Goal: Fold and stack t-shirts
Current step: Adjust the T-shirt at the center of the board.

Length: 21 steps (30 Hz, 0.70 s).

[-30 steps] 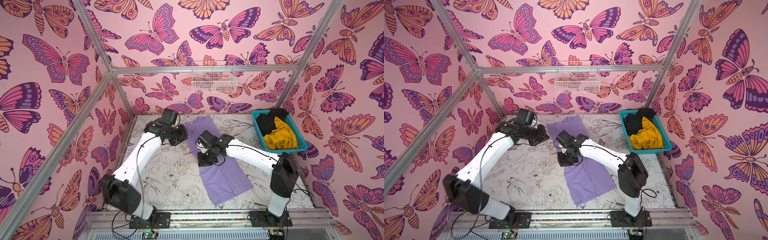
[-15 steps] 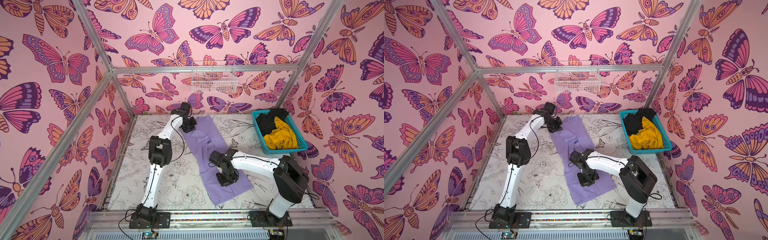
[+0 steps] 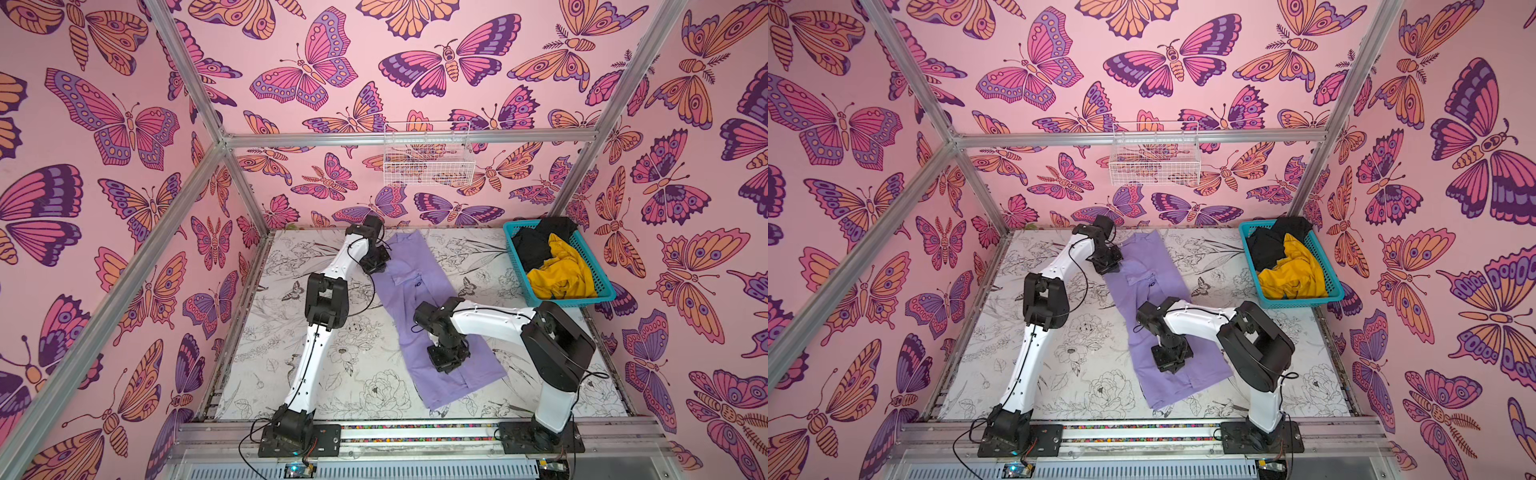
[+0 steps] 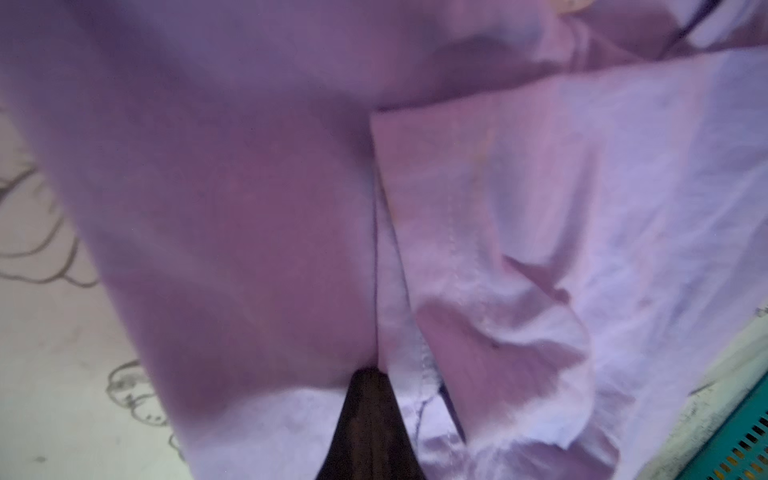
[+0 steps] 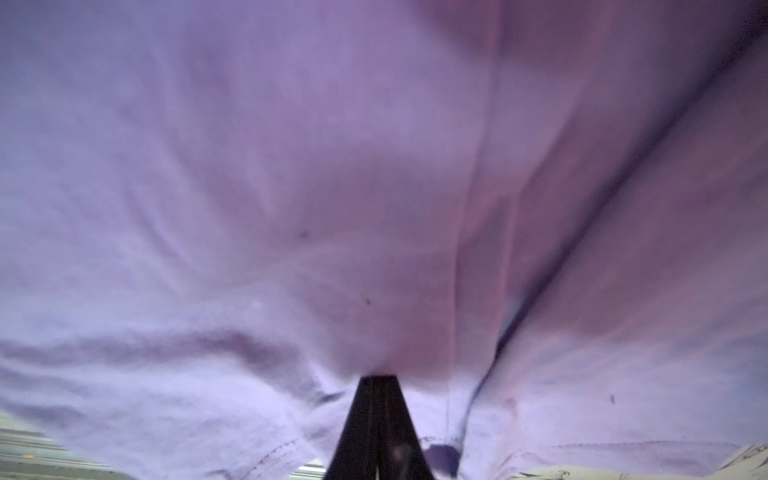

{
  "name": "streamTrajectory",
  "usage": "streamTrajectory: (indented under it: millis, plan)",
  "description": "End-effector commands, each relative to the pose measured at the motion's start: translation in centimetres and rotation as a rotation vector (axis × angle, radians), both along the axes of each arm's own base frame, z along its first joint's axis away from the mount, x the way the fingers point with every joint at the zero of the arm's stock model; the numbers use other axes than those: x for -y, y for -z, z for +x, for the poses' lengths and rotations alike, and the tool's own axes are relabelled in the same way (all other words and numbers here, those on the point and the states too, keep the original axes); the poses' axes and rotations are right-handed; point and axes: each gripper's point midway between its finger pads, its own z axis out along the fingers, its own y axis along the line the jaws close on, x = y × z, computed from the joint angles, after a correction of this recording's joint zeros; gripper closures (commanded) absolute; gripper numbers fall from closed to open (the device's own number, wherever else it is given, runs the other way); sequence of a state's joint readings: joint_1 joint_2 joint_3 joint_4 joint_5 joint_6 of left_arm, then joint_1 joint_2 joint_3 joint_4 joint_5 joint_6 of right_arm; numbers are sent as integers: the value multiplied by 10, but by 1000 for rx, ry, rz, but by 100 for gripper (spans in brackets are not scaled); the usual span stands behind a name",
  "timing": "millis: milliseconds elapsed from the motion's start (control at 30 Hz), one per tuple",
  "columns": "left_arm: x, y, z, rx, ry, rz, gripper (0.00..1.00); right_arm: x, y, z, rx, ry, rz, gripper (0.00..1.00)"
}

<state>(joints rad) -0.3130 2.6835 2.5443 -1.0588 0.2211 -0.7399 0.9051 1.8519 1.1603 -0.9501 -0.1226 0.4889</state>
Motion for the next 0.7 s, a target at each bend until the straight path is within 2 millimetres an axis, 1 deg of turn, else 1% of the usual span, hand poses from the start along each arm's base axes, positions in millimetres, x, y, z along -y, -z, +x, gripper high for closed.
streamTrajectory:
  millis: [0, 67, 200, 367, 433, 500, 533, 633, 667]
  plan:
    - [-12, 54, -32, -152, 25, 135, 100, -2, -4, -1, -23, 2, 15, 92]
    - [-19, 61, -35, -169, 19, 169, 100, -6, -5, -7, -50, 27, 44, 92]
    - [-26, 69, -36, -177, 30, 203, 100, -25, -10, -23, -120, 117, 164, 91]
    - [-23, 67, -19, -136, 36, 148, 100, -40, -17, -35, -166, 194, 254, 86]
    - [-20, 63, -10, -122, 15, 86, 100, -52, -18, -42, -211, 234, 326, 86]
    - [-17, 63, -3, -127, -23, 5, 100, -69, -20, -46, -253, 267, 415, 86]
    - [-19, 62, -2, -133, -44, -14, 100, -72, -20, -46, -256, 267, 422, 86]
    - [-22, 60, -1, -135, -56, -18, 100, -66, -19, -41, -223, 222, 355, 85]
    - [-22, 58, -3, -133, -51, -4, 100, -64, -18, -39, -208, 203, 332, 80]
